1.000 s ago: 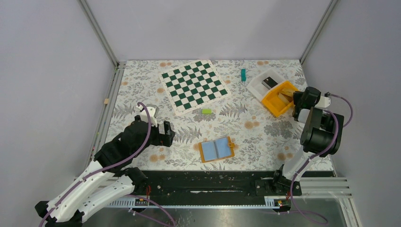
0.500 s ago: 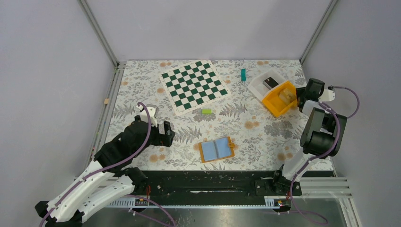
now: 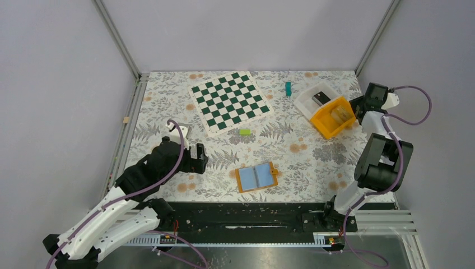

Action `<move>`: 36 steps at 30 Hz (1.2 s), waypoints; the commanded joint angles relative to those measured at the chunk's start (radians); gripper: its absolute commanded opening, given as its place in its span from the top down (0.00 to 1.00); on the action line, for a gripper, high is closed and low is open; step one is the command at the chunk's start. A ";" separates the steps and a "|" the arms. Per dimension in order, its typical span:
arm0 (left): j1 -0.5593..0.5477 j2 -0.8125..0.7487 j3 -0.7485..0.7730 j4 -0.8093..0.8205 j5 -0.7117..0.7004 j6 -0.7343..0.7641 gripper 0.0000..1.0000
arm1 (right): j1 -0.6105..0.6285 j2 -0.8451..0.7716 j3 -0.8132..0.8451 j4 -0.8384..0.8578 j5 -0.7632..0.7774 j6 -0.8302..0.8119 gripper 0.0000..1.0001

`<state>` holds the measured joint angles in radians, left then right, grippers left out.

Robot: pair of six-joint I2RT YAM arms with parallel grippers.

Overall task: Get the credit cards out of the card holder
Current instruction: Place the credit card in the storage box, then remove the credit card from the card holder.

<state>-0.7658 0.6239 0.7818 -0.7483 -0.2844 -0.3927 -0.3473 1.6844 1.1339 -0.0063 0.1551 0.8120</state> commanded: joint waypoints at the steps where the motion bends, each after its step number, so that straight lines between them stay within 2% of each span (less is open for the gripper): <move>1: 0.006 0.033 0.049 0.012 0.041 -0.009 0.01 | 0.046 -0.105 0.073 -0.131 -0.105 -0.126 0.58; 6: 0.007 0.072 0.046 0.036 0.159 -0.078 0.01 | 0.159 -0.219 0.027 -0.187 -0.243 -0.231 0.58; 10: 0.011 0.128 0.024 0.071 0.245 -0.160 0.03 | 0.276 -0.343 -0.108 -0.176 -0.363 -0.226 0.58; 17: 0.061 0.146 -0.065 0.214 0.505 -0.264 0.06 | 0.608 -0.572 -0.372 -0.141 -0.447 -0.158 0.59; 21: 0.077 0.148 -0.110 0.265 0.537 -0.320 0.08 | 0.858 -0.635 -0.466 -0.125 -0.375 -0.093 0.58; 23: 0.077 0.147 -0.125 0.273 0.543 -0.338 0.08 | 0.991 -0.635 -0.475 -0.145 -0.284 -0.074 0.53; 26: 0.077 0.117 -0.120 0.220 0.455 -0.337 0.09 | 1.176 -0.591 -0.452 -0.225 -0.083 -0.057 0.46; 28: 0.077 0.072 -0.104 0.150 0.337 -0.326 0.09 | 1.233 -0.550 -0.451 -0.221 -0.047 -0.041 0.42; 32: 0.077 -0.039 -0.057 0.027 0.133 -0.292 0.07 | 1.347 -0.461 -0.406 -0.226 0.045 -0.045 0.29; 36: 0.077 -0.122 -0.026 -0.035 0.038 -0.260 0.06 | 1.413 -0.363 -0.329 -0.259 0.097 -0.055 0.26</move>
<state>-0.6926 0.5694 0.6888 -0.7212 -0.0731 -0.6941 1.0157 1.2633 0.7097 -0.2379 0.1226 0.7536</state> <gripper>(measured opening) 0.939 0.731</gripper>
